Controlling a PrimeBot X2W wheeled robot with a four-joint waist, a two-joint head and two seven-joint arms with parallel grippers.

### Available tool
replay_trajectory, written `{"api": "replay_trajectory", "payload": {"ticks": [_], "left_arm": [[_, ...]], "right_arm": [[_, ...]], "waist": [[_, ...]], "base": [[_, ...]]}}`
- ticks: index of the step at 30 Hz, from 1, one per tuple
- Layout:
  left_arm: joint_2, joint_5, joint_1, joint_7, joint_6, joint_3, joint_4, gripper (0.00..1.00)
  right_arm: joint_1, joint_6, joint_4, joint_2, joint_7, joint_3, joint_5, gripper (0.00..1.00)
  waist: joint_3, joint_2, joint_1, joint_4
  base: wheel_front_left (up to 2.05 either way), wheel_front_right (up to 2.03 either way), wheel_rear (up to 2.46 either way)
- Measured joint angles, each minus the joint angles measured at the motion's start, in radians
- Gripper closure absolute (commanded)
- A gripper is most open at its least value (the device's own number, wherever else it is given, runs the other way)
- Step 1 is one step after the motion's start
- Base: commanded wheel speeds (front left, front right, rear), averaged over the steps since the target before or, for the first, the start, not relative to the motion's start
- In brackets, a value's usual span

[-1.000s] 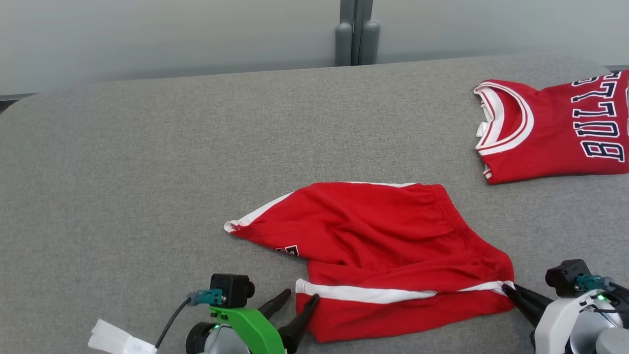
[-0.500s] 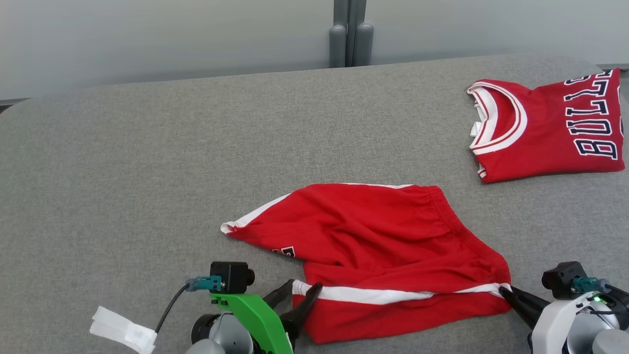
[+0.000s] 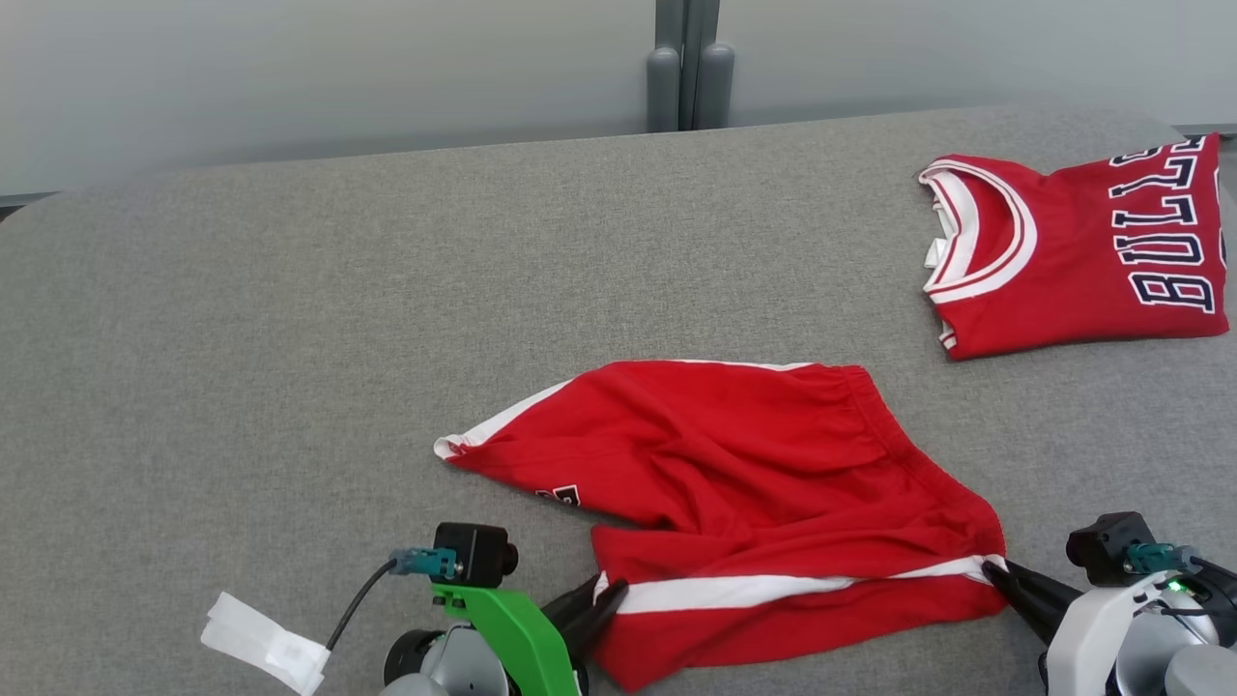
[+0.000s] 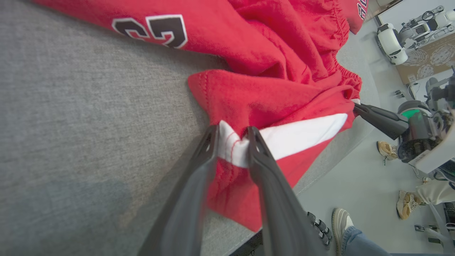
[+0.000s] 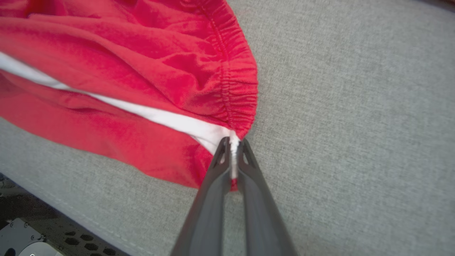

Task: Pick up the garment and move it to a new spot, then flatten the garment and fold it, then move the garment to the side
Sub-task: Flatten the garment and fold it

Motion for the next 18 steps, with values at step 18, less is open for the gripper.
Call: {"api": "replay_trajectory", "payload": {"ticks": [18], "left_arm": [[0.052, 0.062, -0.009, -0.055, 0.046, 0.058, -0.068, 1.0]], "right_arm": [[-0.013, 0.0, 0.005, 0.013, -0.037, -0.004, 0.024, 1.0]], "waist": [[0.003, 0.0, 0.0, 0.007]], "base": [[0.0, 0.0, 0.0]]}}
